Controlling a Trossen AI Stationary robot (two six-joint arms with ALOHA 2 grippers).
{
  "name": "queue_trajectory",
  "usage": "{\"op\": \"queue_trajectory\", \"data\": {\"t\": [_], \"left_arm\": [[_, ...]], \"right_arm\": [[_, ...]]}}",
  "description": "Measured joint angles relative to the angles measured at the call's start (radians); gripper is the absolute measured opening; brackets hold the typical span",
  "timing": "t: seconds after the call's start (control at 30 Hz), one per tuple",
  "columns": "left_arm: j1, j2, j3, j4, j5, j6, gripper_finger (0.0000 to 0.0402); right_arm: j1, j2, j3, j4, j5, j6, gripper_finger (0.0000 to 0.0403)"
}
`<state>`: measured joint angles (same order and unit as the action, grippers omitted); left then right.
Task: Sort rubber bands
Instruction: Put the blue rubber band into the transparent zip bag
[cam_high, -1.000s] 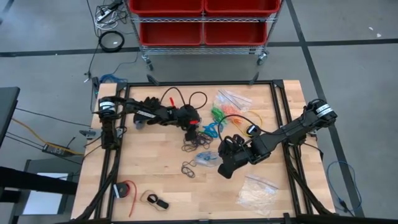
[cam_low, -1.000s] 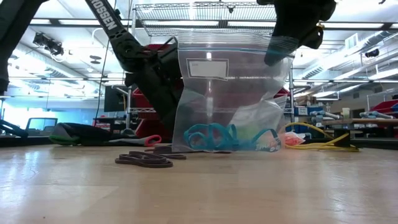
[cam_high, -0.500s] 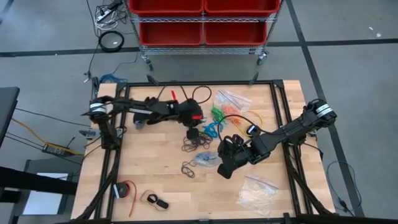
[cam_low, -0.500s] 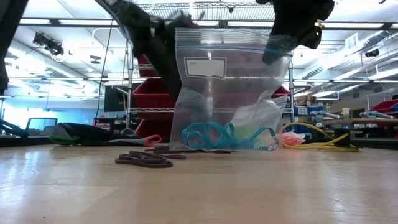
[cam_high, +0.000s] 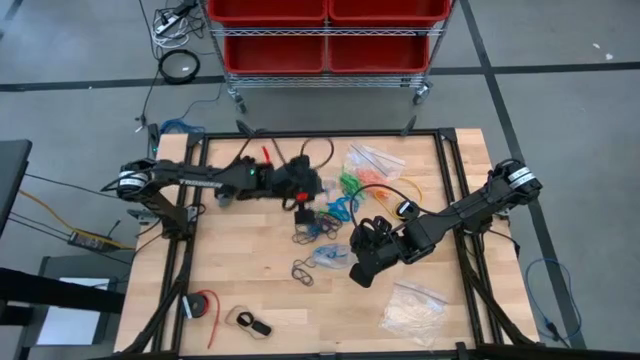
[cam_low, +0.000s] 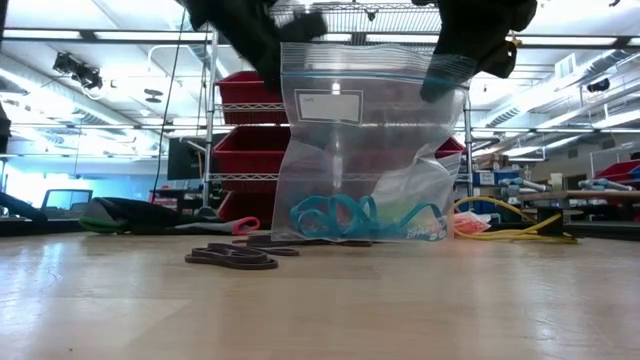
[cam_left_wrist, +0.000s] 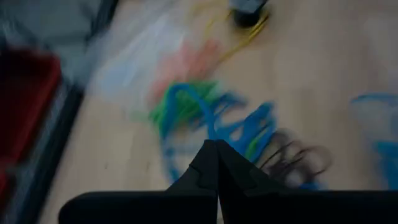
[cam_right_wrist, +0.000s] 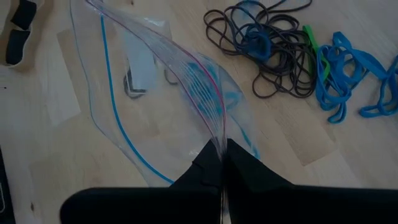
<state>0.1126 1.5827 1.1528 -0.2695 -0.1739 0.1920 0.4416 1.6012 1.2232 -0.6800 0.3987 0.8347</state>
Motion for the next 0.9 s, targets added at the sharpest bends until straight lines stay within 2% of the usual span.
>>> {"op": "queue_trajectory", "data": {"t": [0.07,0.17,0.2,0.23,0.37,0.5,0.67,0.7,0.77,0.8,0.9], "left_arm": [[0.032,0.02,-0.015,-0.008,-0.013,-0.029,0.0],[0.036,0.036,-0.054,0.022,-0.18,0.008,0.0],[0.035,0.04,-0.067,0.042,-0.202,0.009,0.0],[0.036,0.042,-0.08,0.053,-0.182,0.004,0.0],[0.057,0.042,-0.11,0.166,0.183,-0.054,0.0],[0.055,0.042,-0.112,0.204,0.235,-0.077,0.0],[0.007,0.011,-0.106,0.279,0.547,-0.12,0.0],[-0.014,0.003,-0.106,0.301,0.578,-0.121,0.0],[-0.052,-0.007,-0.105,0.318,0.539,-0.107,0.0],[-0.07,-0.013,-0.105,0.317,0.466,-0.079,0.0],[-0.099,-0.021,-0.105,0.259,0.144,0.026,0.0]], "right_arm": [[0.0,0.0,0.0,0.001,0.0,0.0,0.0],[0.002,0.0,0.0,0.002,0.001,-0.002,0.0],[0.002,0.0,0.0,0.001,0.001,-0.006,0.0],[0.002,0.0,0.0,0.002,0.001,-0.009,0.0],[-0.006,0.0,-0.013,0.013,-0.001,-0.015,0.0],[-0.009,0.0,-0.031,0.049,-0.004,-0.014,0.0],[-0.008,0.0,-0.036,0.055,-0.009,-0.01,0.0],[-0.008,0.0,-0.036,0.055,-0.009,-0.011,0.0],[-0.009,0.0,-0.036,0.056,-0.009,-0.014,0.0],[-0.011,0.0,-0.036,0.057,-0.009,-0.014,0.0],[-0.011,0.0,-0.037,0.06,-0.009,-0.015,0.0]]}}
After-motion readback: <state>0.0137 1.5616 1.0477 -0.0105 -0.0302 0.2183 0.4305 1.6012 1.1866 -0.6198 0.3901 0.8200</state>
